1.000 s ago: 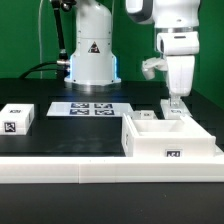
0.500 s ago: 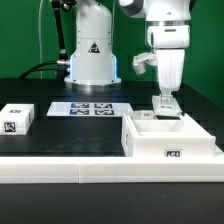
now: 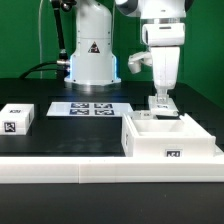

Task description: Assemble cabinet

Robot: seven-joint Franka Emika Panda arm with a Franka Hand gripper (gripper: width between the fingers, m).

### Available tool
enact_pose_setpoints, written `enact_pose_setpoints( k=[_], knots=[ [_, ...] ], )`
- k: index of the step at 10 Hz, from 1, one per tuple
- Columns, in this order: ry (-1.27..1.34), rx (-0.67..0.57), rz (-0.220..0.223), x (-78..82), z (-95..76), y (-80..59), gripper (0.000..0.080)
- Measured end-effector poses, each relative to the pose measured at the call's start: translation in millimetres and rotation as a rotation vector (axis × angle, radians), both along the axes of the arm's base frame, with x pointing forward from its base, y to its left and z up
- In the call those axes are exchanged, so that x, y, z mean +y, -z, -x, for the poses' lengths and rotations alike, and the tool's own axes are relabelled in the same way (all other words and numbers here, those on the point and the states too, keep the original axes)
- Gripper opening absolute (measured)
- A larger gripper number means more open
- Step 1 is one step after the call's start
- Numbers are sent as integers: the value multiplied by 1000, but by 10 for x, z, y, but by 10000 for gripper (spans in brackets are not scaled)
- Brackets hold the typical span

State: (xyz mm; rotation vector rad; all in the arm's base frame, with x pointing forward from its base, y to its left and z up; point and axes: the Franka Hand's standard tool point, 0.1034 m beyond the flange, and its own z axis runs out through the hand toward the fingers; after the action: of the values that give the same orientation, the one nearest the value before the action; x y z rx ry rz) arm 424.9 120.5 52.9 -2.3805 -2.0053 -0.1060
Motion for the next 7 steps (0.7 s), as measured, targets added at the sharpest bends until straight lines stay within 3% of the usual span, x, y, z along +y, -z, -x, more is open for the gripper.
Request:
enact_pose_setpoints(
  k=[7],
  knots=[
    [-18, -11, -4, 29, -94, 13, 71]
  ],
)
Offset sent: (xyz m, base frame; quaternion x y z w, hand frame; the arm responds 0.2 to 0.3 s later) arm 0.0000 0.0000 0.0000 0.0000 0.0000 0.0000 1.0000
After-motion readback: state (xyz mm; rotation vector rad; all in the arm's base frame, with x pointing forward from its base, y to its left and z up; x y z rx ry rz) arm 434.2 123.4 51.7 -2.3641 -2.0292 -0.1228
